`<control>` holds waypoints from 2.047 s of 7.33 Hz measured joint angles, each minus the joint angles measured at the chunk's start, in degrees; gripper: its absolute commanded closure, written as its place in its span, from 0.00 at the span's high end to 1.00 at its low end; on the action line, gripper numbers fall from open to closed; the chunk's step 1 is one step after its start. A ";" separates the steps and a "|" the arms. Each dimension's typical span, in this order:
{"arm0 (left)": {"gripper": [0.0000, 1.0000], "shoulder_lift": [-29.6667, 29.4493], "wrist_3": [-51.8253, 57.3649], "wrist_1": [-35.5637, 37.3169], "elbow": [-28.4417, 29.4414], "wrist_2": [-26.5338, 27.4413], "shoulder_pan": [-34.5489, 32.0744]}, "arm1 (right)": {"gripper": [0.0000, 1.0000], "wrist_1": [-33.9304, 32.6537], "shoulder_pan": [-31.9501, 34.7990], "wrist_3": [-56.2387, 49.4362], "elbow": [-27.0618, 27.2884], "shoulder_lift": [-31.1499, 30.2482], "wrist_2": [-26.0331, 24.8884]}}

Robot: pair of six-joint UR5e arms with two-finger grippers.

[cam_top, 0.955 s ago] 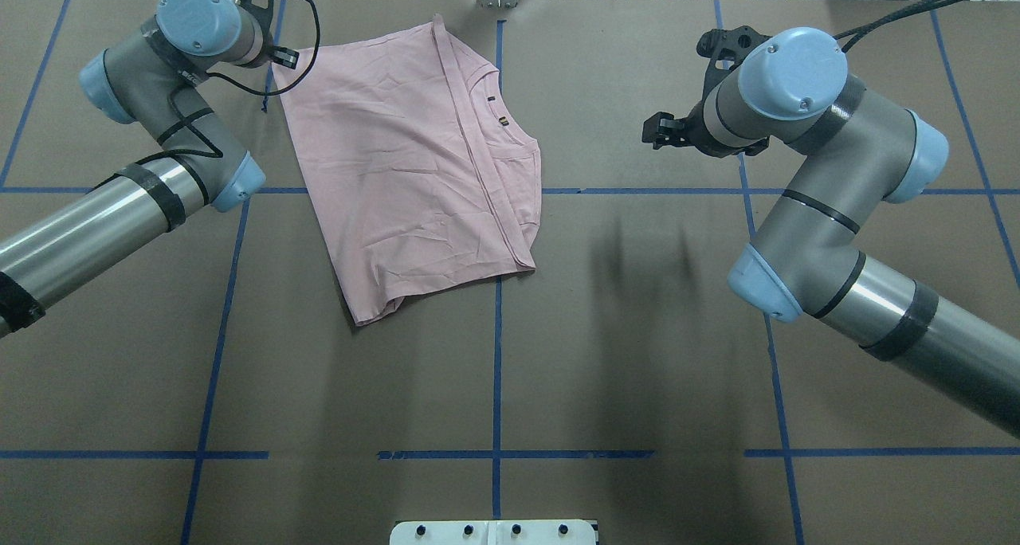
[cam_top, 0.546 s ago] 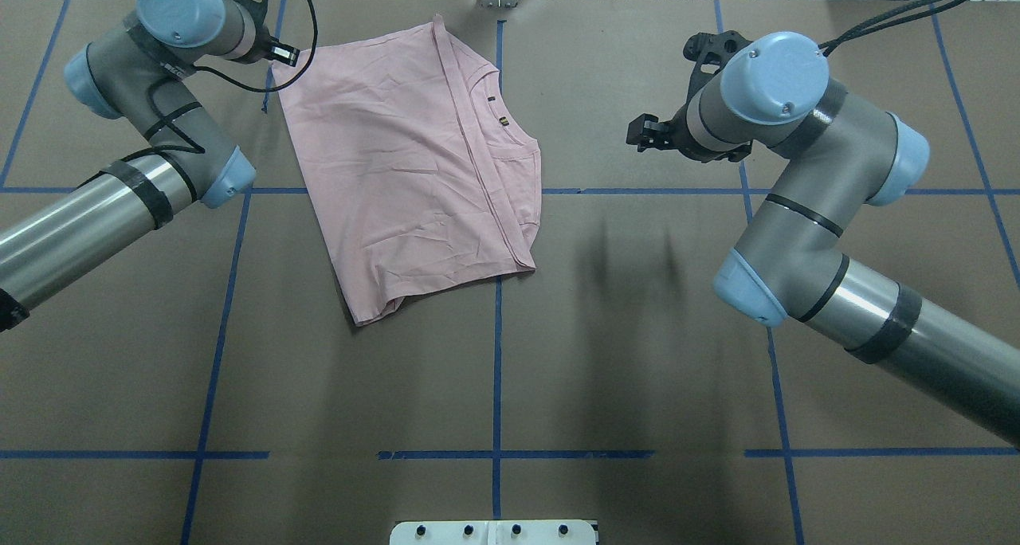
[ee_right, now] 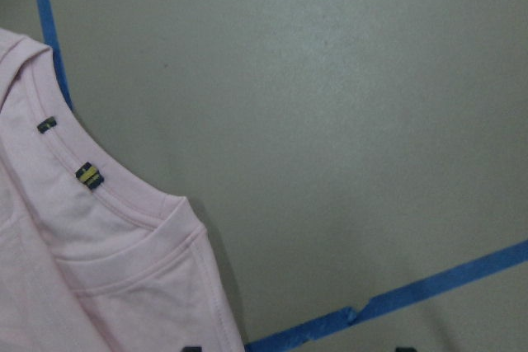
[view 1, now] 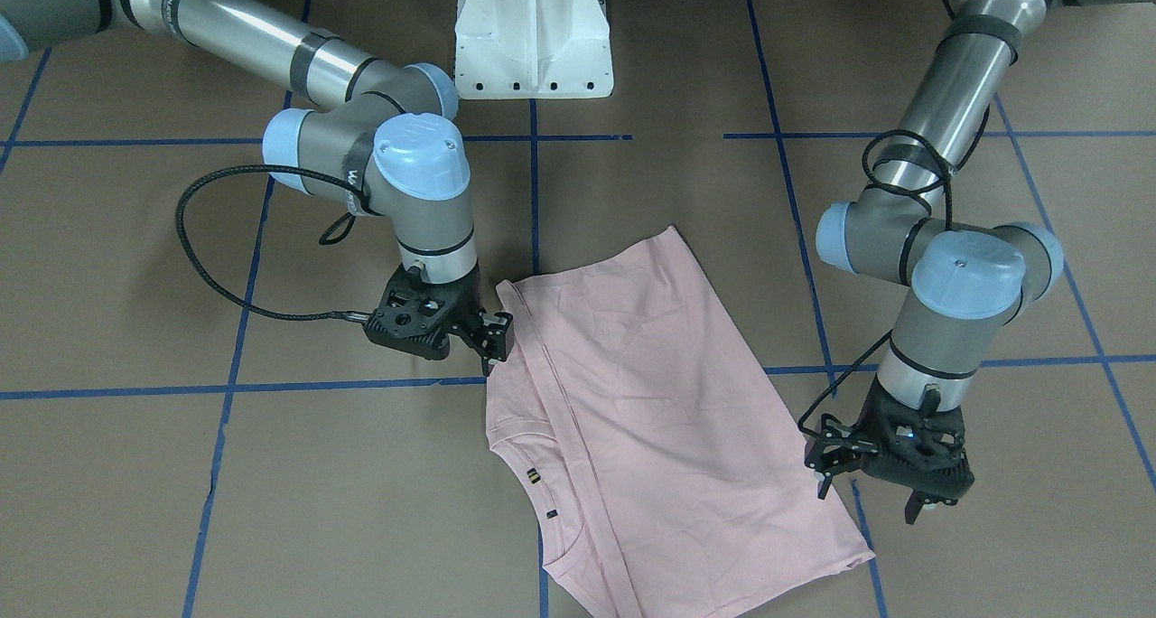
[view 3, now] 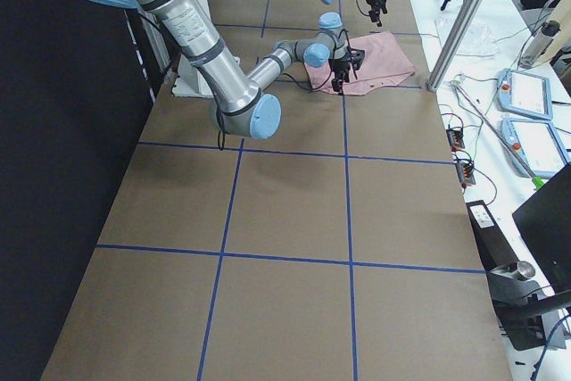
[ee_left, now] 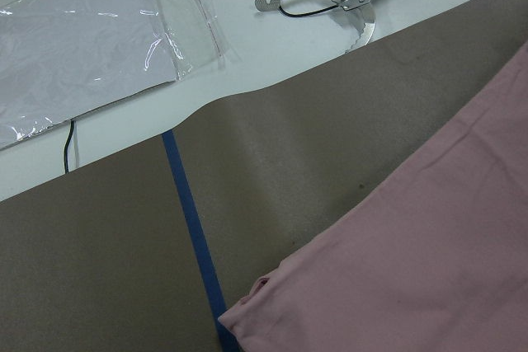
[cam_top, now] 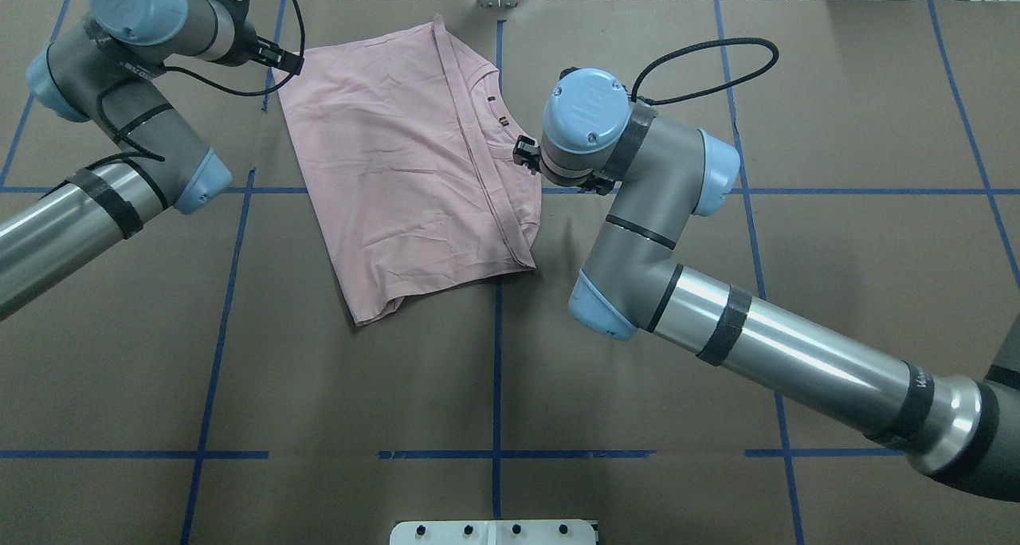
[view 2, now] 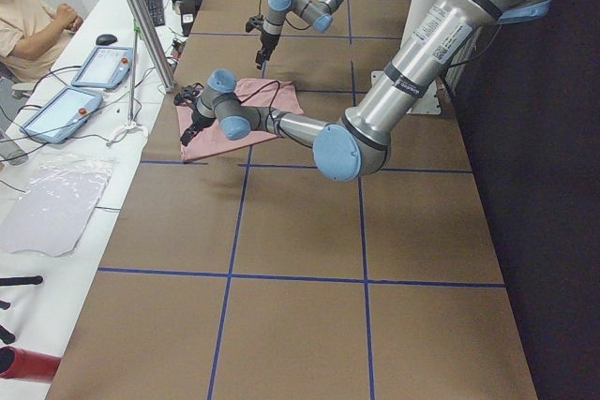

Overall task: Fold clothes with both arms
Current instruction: 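Lower the right gripper onto the shirt's collar corner nearest it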

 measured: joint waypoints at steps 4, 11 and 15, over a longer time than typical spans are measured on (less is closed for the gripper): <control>1.00 0.05 -0.17 -0.01 -0.52 -0.01 0.12 | 0.65 -2.98 -2.86 0.33 -1.53 1.91 -0.02; 1.00 0.06 -0.24 -0.02 -0.59 -0.01 0.23 | 0.44 -2.19 -3.97 1.00 -4.41 2.73 -0.95; 1.00 0.13 -0.19 -0.01 -0.59 -0.01 0.23 | 0.41 0.03 -4.05 2.42 -4.51 2.74 -1.46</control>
